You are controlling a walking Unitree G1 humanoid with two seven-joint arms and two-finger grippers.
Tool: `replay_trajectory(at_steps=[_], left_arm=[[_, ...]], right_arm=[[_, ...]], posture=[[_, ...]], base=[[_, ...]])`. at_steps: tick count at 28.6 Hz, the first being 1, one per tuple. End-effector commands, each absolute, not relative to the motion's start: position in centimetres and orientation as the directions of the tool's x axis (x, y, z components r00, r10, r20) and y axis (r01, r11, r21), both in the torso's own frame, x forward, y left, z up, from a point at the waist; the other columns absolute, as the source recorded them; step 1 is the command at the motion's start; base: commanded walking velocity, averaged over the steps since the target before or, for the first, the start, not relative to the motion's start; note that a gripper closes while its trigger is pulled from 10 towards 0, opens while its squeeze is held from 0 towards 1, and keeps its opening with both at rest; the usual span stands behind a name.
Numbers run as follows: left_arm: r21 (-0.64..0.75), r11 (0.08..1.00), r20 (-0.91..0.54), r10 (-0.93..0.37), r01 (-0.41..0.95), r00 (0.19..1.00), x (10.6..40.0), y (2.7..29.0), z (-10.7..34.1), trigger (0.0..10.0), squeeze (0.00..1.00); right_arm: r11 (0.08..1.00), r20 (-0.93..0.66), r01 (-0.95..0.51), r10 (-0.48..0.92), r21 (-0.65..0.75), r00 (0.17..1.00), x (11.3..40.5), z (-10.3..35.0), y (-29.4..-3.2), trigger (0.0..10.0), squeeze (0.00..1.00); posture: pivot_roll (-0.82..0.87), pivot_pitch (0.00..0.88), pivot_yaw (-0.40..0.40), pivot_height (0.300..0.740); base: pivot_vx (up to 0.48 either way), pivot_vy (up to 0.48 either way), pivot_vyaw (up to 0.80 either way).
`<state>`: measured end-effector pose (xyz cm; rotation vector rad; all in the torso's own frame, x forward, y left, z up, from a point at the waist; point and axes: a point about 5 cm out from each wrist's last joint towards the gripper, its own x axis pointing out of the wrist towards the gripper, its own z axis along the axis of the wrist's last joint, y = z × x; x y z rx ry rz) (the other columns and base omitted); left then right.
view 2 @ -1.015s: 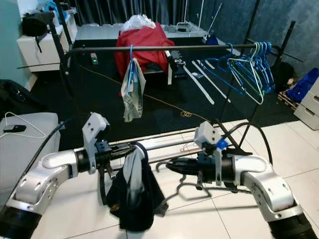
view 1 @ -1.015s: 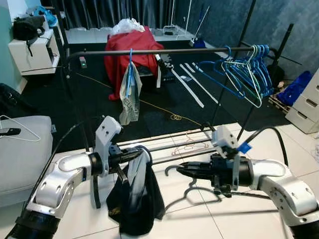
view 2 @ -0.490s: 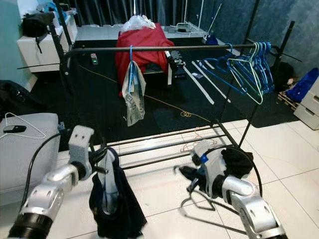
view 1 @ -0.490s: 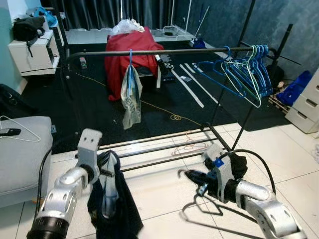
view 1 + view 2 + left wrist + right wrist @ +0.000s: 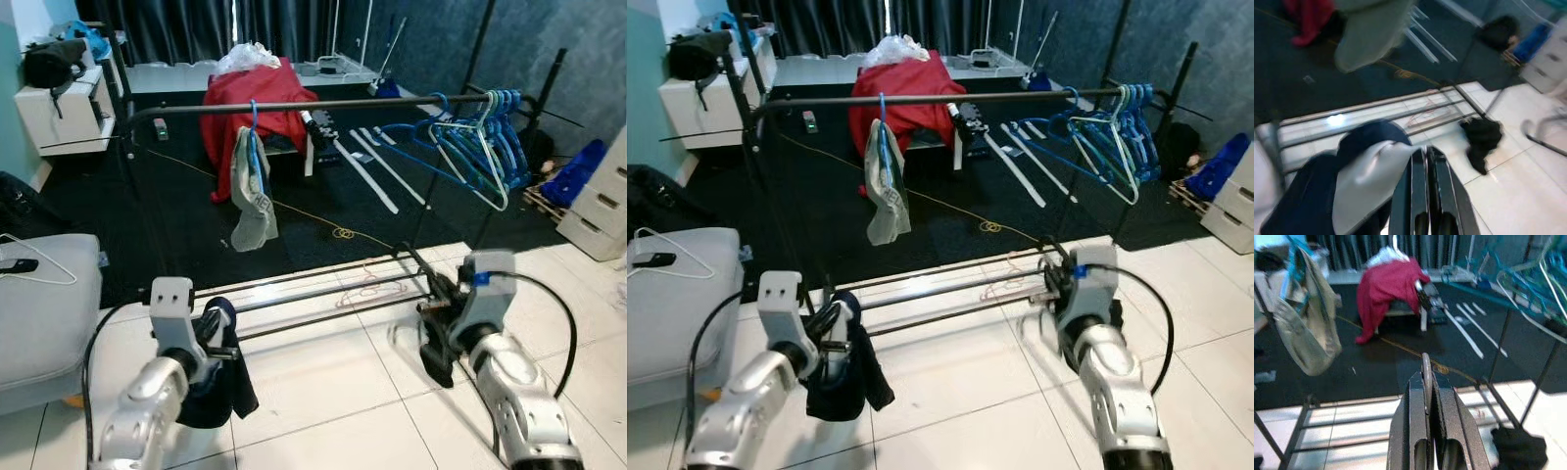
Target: Hang hanger
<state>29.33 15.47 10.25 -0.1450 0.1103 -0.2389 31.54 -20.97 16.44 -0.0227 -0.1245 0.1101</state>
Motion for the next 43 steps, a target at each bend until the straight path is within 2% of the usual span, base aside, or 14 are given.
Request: replay_trajectory(at_steps=[1, 8, 16, 31, 33, 43], left_arm=[[-0.125, 0.957, -0.037, -0.269, 0.262, 0.962, 29.2, 15.0, 11.1, 10.0, 0.0], [-0.099, 0.946, 0.03, -0.306, 0.308, 0.951, 29.4, 13.9, 12.1, 10.0, 0.0], [-0.103, 0.928, 0.107, -0.348, 0.359, 0.931, 29.4, 13.3, 13.6, 10.0, 0.0], [-0.1, 0.928, 0.137, -0.344, 0.358, 0.929, 29.6, 13.1, 14.0, 10.0, 0.0], [-0.103, 0.928, 0.14, -0.343, 0.358, 0.929, 29.6, 13.1, 14.1, 10.0, 0.0], [-0.099, 0.926, 0.137, -0.351, 0.366, 0.926, 29.7, 13.1, 14.1, 10.0, 0.0]], right_arm=[[0.994, 0.145, -0.104, 0.107, -0.027, 0.984, 31.4, 16.5, -21.0, 10.0, 0.0], [0.993, 0.199, -0.115, 0.113, 0.002, 0.973, 31.8, 17.3, -20.5, 10.0, 0.0], [0.994, 0.233, -0.106, 0.103, 0.003, 0.967, 32.1, 17.8, -20.7, 10.0, 0.0], [0.995, 0.248, -0.085, 0.093, -0.042, 0.964, 32.1, 18.4, -21.0, 10.0, 0.0], [0.995, 0.265, -0.084, 0.095, -0.054, 0.959, 32.2, 18.6, -20.9, 10.0, 0.0], [0.997, 0.291, -0.07, 0.078, -0.039, 0.953, 32.2, 18.9, -21.1, 10.0, 0.0]], posture=[[-0.1, 0.034, -0.046, 0.74], [-0.1, 0.044, -0.045, 0.74], [-0.11, 0.055, -0.047, 0.74], [-0.11, 0.056, -0.05, 0.74], [-0.11, 0.054, -0.051, 0.74], [-0.11, 0.052, -0.049, 0.74]], base=[[0.0, 0.0, 0.0], [0.104, 0.0, 0.0], [0.37, 0.0, 0.0], [0.44, 0.0, 0.0], [0.437, 0.0, 0.8], [0.432, 0.0, 0.08]])
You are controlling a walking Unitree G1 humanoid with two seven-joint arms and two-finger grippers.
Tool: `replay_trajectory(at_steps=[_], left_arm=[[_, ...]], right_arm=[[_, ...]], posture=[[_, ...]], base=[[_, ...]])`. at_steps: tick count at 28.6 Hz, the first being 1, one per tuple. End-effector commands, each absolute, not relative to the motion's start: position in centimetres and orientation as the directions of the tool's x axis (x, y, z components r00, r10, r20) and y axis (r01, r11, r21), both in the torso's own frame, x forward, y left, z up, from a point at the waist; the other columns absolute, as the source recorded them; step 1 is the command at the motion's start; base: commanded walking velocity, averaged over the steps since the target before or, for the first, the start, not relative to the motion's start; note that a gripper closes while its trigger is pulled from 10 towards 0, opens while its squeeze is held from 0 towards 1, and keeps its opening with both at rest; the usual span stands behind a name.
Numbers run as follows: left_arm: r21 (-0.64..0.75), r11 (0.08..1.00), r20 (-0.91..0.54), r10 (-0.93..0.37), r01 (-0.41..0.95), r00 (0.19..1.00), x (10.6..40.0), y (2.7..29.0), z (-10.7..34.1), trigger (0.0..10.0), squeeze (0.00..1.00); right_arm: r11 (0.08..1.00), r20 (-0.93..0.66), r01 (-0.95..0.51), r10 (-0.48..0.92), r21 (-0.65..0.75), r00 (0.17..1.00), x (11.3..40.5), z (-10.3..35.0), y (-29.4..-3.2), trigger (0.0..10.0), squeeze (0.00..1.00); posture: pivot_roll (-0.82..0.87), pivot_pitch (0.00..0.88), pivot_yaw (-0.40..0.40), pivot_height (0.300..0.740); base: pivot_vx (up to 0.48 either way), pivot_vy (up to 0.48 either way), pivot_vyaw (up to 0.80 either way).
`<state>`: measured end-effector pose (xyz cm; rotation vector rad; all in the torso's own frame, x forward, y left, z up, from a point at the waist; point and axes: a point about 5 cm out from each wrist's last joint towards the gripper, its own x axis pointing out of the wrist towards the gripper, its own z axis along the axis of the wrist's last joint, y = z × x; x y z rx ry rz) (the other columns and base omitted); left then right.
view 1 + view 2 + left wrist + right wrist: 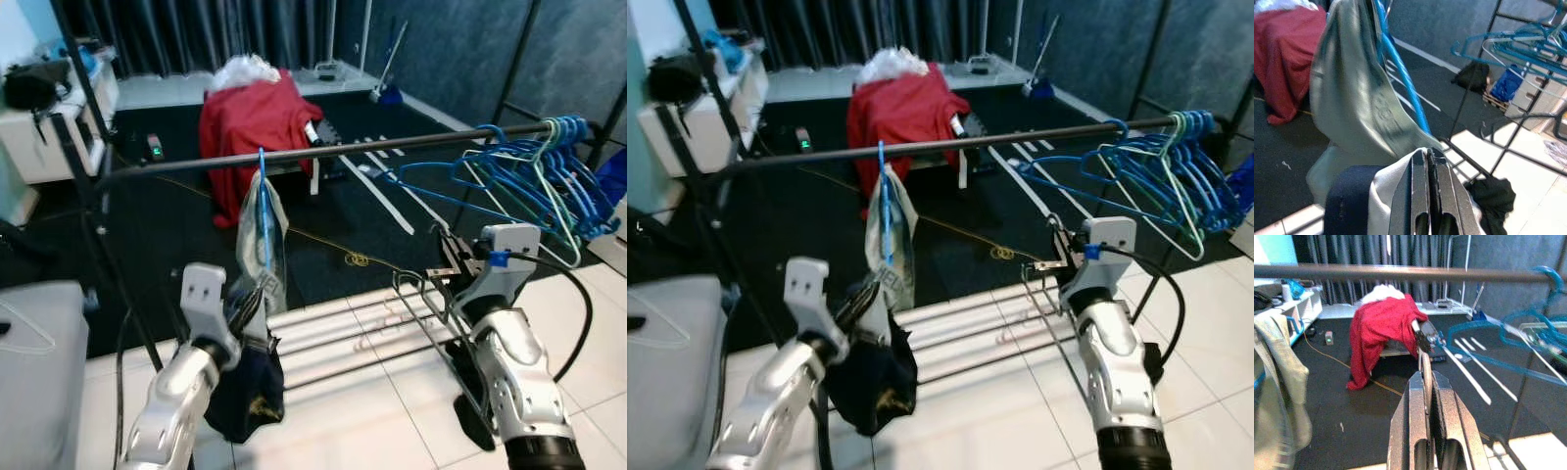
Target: Hang hanger
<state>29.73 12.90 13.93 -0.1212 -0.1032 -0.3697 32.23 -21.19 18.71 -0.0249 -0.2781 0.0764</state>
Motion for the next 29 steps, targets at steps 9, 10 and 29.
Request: replay_trajectory(at_steps=[9, 10, 29], left_arm=[[-0.074, 0.927, 0.116, -0.358, 0.368, 0.926, 29.6, 13.1, 13.7, 10.0, 0.0], [-0.074, 0.927, 0.116, -0.358, 0.368, 0.926, 29.6, 13.1, 13.7, 10.0, 0.0], [-0.045, 0.93, 0.09, -0.359, 0.364, 0.929, 29.2, 13.5, 13.3, 10.0, 0.0]], right_arm=[[0.991, 0.283, -0.115, 0.13, -0.071, 0.95, 32.2, 19.5, -21.3, 10.0, 0.0], [0.991, 0.283, -0.115, 0.13, -0.071, 0.95, 32.2, 19.5, -21.3, 10.0, 0.0], [0.951, 0.441, -0.276, 0.31, -0.143, 0.842, 31.8, 24.2, -22.5, 10.0, 0.0]], posture=[[-0.12, 0.053, -0.044, 0.74], [-0.12, 0.053, -0.044, 0.74], [-0.1, 0.071, -0.031, 0.74]], base=[[0.279, 0.0, 0.0], [0.0, 0.0, 0.0], [0.0, 0.0, 0.0]])
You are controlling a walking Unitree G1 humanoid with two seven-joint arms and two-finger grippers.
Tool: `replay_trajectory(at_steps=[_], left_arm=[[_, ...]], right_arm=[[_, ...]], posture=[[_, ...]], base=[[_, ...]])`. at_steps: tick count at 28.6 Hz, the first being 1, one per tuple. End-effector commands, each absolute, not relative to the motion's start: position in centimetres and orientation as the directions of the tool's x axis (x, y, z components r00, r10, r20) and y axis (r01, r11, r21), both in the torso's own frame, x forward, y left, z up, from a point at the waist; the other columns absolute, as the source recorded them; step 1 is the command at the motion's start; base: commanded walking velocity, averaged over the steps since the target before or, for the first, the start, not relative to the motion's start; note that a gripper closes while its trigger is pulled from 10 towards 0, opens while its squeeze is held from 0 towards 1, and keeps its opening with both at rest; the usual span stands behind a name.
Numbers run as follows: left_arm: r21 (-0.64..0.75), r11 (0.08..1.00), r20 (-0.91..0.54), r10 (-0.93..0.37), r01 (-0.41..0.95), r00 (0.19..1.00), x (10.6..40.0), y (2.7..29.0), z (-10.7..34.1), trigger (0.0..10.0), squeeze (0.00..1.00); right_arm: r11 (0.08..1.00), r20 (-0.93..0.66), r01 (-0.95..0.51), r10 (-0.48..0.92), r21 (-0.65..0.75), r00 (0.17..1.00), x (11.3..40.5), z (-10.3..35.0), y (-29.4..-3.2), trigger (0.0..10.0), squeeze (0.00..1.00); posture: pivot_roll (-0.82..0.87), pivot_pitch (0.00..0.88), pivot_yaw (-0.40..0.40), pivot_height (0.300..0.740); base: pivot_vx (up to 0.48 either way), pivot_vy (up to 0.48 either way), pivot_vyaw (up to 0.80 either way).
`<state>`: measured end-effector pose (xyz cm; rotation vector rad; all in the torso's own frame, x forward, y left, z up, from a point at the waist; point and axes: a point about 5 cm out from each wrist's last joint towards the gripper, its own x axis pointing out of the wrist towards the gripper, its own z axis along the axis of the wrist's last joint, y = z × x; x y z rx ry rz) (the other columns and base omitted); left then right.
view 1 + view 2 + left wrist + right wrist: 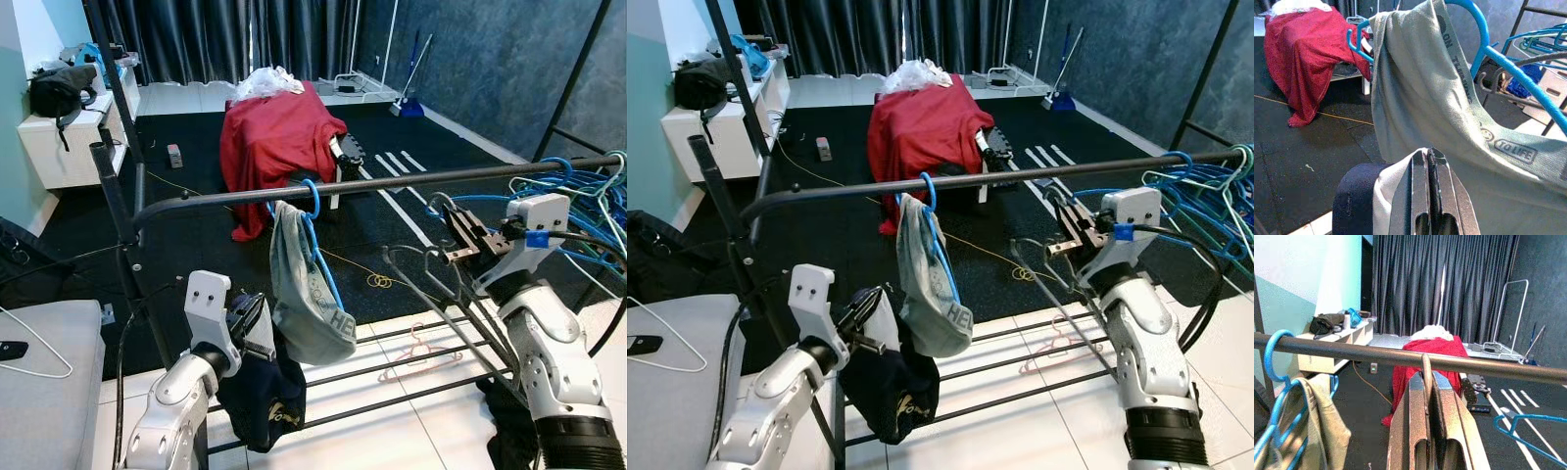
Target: Hang hanger
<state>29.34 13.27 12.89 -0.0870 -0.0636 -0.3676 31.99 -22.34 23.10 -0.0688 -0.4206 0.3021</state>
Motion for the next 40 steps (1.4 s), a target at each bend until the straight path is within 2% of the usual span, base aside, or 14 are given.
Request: replay_trajectory(at_steps=[1, 5, 11, 17, 26, 35, 36, 38, 39, 40], left_arm=[[-0.045, 0.93, 0.09, -0.359, 0.364, 0.929, 29.2, 13.5, 13.3, 10.0, 0.0], [-0.041, 0.93, 0.092, -0.362, 0.366, 0.928, 29.3, 13.5, 13.5, 10.0, 0.0], [-0.01, 0.923, 0.095, -0.381, 0.384, 0.92, 29.2, 14.2, 14.1, 10.0, 0.0], [0.028, 0.924, 0.071, -0.383, 0.382, 0.921, 28.9, 15.0, 14.1, 10.0, 0.0], [0.068, 0.929, 0.044, -0.367, 0.363, 0.929, 28.2, 16.8, 14.4, 10.0, 0.0], [0.084, 0.927, 0.029, -0.368, 0.365, 0.929, 28.1, 17.3, 14.6, 10.0, 0.0], [0.084, 0.928, 0.032, -0.367, 0.363, 0.93, 28.2, 17.3, 14.7, 10.0, 0.0], [0.084, 0.928, 0.032, -0.367, 0.363, 0.93, 28.2, 17.3, 14.7, 10.0, 0.0], [0.084, 0.928, 0.035, -0.366, 0.362, 0.93, 28.4, 17.3, 14.7, 10.0, 0.0], [0.084, 0.928, 0.035, -0.366, 0.362, 0.93, 28.4, 17.3, 14.7, 10.0, 0.0]], right_arm=[[0.951, 0.441, -0.276, 0.31, -0.143, 0.842, 31.8, 24.2, -22.5, 10.0, 0.0], [0.947, 0.445, -0.28, 0.322, -0.158, 0.836, 32.1, 24.5, -22.5, 10.0, 0.0], [0.933, 0.449, -0.316, 0.36, -0.172, 0.818, 34.4, 26.2, -23.3, 10.0, 0.0], [0.936, 0.415, -0.314, 0.351, -0.157, 0.839, 36.0, 26.4, -23.9, 10.0, 0.0], [0.93, 0.383, -0.347, 0.367, -0.123, 0.847, 37.8, 27.0, -23.6, 10.0, 0.0], [0.92, 0.323, -0.378, 0.391, -0.103, 0.862, 38.7, 26.8, -23.3, 10.0, 0.0], [0.918, 0.319, -0.384, 0.395, -0.101, 0.861, 38.9, 26.9, -23.2, 10.0, 0.14], [0.918, 0.319, -0.384, 0.395, -0.101, 0.861, 38.9, 26.9, -23.2, 10.0, 0.14], [0.917, 0.319, -0.386, 0.397, -0.101, 0.861, 38.9, 27.0, -23.2, 10.0, 0.84], [0.917, 0.319, -0.386, 0.397, -0.101, 0.861, 38.9, 27.0, -23.2, 10.0, 0.84]], posture=[[-0.1, 0.071, -0.031, 0.74], [-0.1, 0.077, -0.024, 0.74], [-0.06, 0.104, -0.001, 0.74], [-0.03, 0.117, -0.005, 0.74], [0.02, 0.155, 0.003, 0.74], [0.02, 0.153, -0.002, 0.74], [0.02, 0.15, -0.004, 0.74], [0.02, 0.15, -0.004, 0.74], [0.02, 0.148, -0.005, 0.74], [0.02, 0.148, -0.005, 0.74]], base=[[0.0, 0.0, 0.0], [0.0, 0.0, 0.0], [0.0, 0.0, 0.0], [0.0, 0.0, 0.0], [0.0, 0.0, 0.0], [0.0, 0.0, 0.0], [0.0, 0.0, 0.0], [0.0, 0.0, 0.0], [0.0, 0.0, 0.0], [0.0, 0.0, 0.0]])
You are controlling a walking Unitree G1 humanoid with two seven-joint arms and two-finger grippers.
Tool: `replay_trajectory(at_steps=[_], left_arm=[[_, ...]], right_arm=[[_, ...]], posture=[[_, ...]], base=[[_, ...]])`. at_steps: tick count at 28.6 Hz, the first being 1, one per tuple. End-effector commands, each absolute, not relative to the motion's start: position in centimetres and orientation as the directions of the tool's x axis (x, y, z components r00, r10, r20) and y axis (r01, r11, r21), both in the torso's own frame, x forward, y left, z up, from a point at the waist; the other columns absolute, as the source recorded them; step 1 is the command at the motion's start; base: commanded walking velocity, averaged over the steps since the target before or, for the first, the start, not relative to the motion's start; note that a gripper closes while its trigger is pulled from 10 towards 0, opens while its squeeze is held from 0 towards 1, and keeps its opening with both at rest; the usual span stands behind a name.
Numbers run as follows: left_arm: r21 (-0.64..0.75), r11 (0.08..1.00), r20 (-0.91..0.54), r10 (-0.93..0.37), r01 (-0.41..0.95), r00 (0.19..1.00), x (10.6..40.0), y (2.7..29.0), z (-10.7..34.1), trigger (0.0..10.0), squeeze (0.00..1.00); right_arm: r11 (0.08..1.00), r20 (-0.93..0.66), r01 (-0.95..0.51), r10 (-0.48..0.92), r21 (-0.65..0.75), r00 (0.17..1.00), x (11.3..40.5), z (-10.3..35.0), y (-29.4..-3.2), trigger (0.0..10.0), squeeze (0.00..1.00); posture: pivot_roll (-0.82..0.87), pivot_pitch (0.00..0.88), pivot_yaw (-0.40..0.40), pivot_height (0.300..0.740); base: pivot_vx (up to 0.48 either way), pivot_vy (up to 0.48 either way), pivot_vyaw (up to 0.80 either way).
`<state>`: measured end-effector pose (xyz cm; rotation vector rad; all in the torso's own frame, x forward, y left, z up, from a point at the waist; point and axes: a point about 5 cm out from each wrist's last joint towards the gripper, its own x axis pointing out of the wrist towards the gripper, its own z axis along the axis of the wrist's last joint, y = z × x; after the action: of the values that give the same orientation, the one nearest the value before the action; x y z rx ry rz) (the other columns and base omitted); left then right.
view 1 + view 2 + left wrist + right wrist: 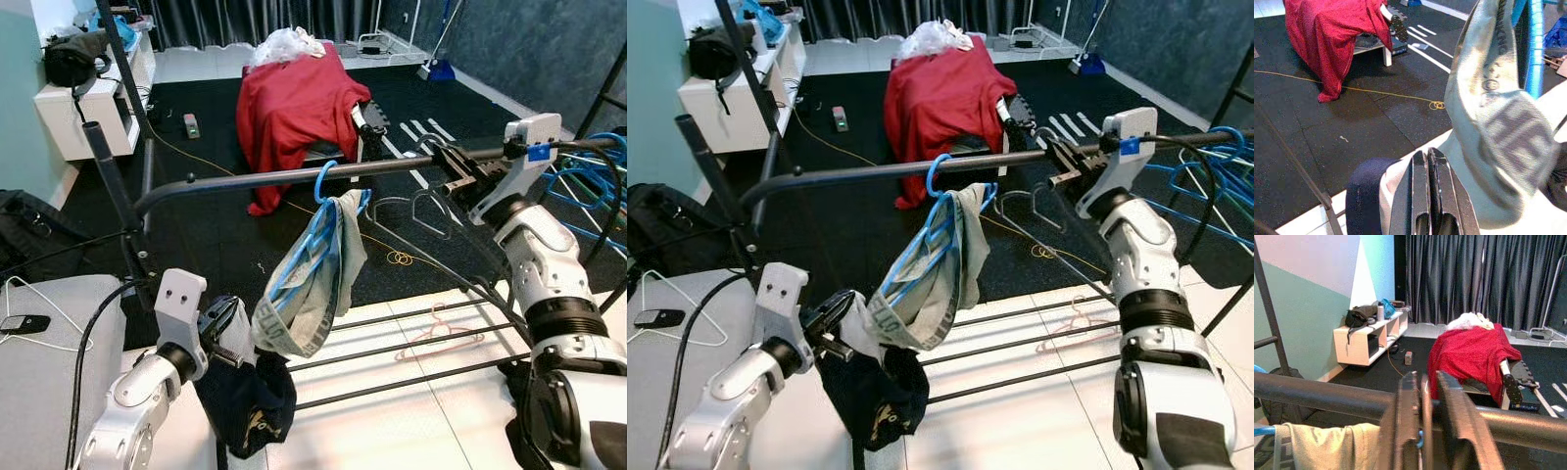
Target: Hang hanger
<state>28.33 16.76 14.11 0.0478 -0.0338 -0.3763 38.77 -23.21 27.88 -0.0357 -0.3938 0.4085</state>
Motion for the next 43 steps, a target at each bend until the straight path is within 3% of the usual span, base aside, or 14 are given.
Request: replay_trajectory(at_steps=[1, 2, 3, 4, 14, 28, 30, 32, 33, 34, 43], left_arm=[[0.083, 0.929, 0.04, -0.364, 0.36, 0.93, 28.5, 17.2, 14.8, 10.0, 0.0], [0.081, 0.93, 0.044, -0.364, 0.36, 0.93, 28.7, 17.1, 14.8, 10.0, 0.0], [0.081, 0.93, 0.044, -0.364, 0.36, 0.93, 28.7, 17.1, 14.8, 10.0, 0.0], [0.078, 0.93, 0.047, -0.363, 0.359, 0.931, 28.8, 17.0, 14.8, 10.0, 0.0], [0.045, 0.936, 0.055, -0.351, 0.349, 0.935, 28.9, 16.6, 14.4, 10.0, 0.0], [0.062, 0.931, 0.044, -0.363, 0.36, 0.931, 28.8, 16.5, 14.2, 10.0, 0.0], [0.057, 0.941, 0.041, -0.336, 0.334, 0.941, 28.9, 16.9, 14.1, 10.0, 0.0], [0.038, 0.952, 0.046, -0.304, 0.302, 0.952, 29.1, 17.3, 13.8, 10.0, 0.0], [0.038, 0.952, 0.046, -0.304, 0.302, 0.952, 29.1, 17.3, 13.8, 10.0, 0.0], [0.005, 0.954, 0.058, -0.301, 0.301, 0.952, 29.0, 16.6, 13.8, 10.0, 0.0], [-0.084, 0.96, 0.149, -0.253, 0.267, 0.956, 29.5, 14.9, 15.9, 10.0, 0.0]], right_arm=[[0.919, 0.324, -0.376, 0.394, -0.12, 0.86, 39.0, 27.3, -23.4, 10.0, 0.81], [0.92, 0.329, -0.368, 0.392, -0.137, 0.859, 39.0, 27.6, -23.5, 10.0, 0.59], [0.92, 0.329, -0.368, 0.392, -0.137, 0.859, 39.0, 27.6, -23.5, 10.0, 0.59], [0.919, 0.34, -0.366, 0.395, -0.15, 0.854, 39.0, 27.9, -23.5, 10.0, 0.0], [0.911, 0.411, -0.33, 0.407, -0.246, 0.816, 37.6, 28.1, -23.4, 10.0, 0.0], [0.932, 0.475, -0.135, 0.291, -0.335, 0.83, 29.7, 22.7, -20.2, 10.0, 0.0], [0.926, 0.506, -0.175, 0.333, -0.334, 0.796, 28.9, 23.0, -18.8, 10.0, 0.0], [0.892, 0.538, -0.341, 0.452, -0.298, 0.712, 27.7, 23.4, -15.3, 10.0, 0.0], [0.892, 0.538, -0.341, 0.452, -0.298, 0.712, 27.7, 23.4, -15.3, 10.0, 0.0], [0.828, 0.446, -0.539, 0.545, -0.155, 0.71, 27.2, 21.6, -12.1, 10.0, 0.0], [0.795, 0.283, -0.606, 0.573, 0.035, 0.769, 27.9, 18.4, -10.2, 10.0, 0.0]], posture=[[0.0, 0.134, -0.011, 0.74], [-0.01, 0.127, -0.014, 0.74], [-0.01, 0.127, -0.014, 0.74], [-0.02, 0.116, -0.017, 0.74], [-0.07, 0.07, -0.045, 0.74], [-0.11, 0.051, -0.04, 0.74], [-0.11, 0.051, -0.034, 0.74], [-0.12, 0.053, -0.029, 0.74], [-0.12, 0.053, -0.029, 0.74], [-0.11, 0.049, -0.043, 0.74], [-0.09, 0.036, -0.06, 0.74]], base=[[0.0, 0.0, 0.0], [0.0, 0.0, 0.0], [0.0, 0.0, 0.0], [0.0, 0.0, 0.0], [0.0, 0.0, 0.0], [0.0, 0.0, 0.0], [0.0, 0.0, 0.0], [0.0, 0.0, 0.0], [0.0, 0.0, 0.0], [0.0, 0.0, 0.0], [0.0, 0.0, 0.0]])
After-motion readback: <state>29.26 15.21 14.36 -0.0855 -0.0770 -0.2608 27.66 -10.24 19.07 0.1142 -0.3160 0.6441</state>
